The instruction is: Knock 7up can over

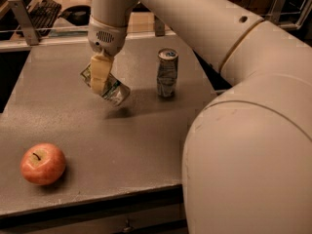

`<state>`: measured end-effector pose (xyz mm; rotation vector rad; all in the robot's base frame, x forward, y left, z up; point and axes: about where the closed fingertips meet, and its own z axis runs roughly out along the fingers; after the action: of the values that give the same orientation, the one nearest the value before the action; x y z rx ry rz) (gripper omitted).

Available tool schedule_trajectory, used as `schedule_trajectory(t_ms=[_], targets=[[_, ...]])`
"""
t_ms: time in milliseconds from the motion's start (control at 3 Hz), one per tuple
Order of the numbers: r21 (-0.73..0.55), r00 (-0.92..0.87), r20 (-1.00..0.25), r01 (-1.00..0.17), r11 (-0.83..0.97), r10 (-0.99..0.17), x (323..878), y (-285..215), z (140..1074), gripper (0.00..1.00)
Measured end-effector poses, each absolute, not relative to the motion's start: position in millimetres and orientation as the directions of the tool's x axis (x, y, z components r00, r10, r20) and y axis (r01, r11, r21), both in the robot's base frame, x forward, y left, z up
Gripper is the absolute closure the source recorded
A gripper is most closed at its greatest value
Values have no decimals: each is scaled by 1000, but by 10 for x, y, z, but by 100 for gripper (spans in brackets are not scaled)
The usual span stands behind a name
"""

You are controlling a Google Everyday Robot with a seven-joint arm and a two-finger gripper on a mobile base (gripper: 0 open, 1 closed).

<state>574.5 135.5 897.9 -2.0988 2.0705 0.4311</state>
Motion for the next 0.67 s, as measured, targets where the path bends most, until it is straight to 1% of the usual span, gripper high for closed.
schedule_trajectory(t_ms=[667], targets=[[138, -23, -261, -990, -14, -965, 5623, 1248, 8692, 13]])
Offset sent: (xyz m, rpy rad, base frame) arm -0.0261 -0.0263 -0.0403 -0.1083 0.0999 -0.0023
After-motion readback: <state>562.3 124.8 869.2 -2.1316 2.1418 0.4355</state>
